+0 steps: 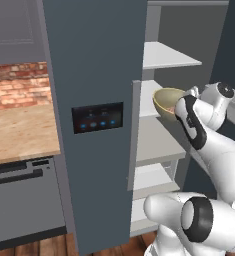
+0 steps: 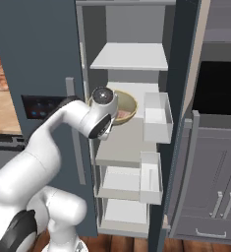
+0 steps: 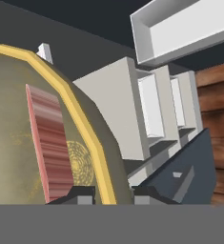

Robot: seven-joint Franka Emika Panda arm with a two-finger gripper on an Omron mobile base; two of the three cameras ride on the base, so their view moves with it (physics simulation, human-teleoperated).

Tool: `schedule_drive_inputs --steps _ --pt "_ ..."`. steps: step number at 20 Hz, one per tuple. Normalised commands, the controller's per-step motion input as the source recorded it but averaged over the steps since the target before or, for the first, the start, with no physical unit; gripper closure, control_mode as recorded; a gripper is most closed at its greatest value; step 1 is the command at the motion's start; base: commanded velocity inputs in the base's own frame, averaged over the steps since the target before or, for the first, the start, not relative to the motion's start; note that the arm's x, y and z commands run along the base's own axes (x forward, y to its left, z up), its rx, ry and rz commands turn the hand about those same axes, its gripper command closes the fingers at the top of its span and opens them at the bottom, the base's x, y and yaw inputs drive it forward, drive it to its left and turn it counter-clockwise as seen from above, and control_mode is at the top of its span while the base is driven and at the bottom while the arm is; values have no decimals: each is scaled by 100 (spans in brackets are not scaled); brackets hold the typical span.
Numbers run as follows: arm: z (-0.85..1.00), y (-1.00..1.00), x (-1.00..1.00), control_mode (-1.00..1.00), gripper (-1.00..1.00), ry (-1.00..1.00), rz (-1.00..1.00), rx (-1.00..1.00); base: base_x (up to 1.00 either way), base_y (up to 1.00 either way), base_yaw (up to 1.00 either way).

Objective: Place one of the steaks on the plate and the other in the bowl. Then place the bowl in the fridge.

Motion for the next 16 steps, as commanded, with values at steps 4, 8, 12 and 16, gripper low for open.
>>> schedule_drive_inputs --steps 4,8,12,16 --pt "0 1 59 -100 100 2 0 -4 0 0 0" --pt "0 0 51 -100 100 0 3 -3 0 0 0" --pt "0 0 41 -100 100 0 7 -1 0 0 0" --pt "0 0 43 -100 100 0 7 -2 0 0 0"
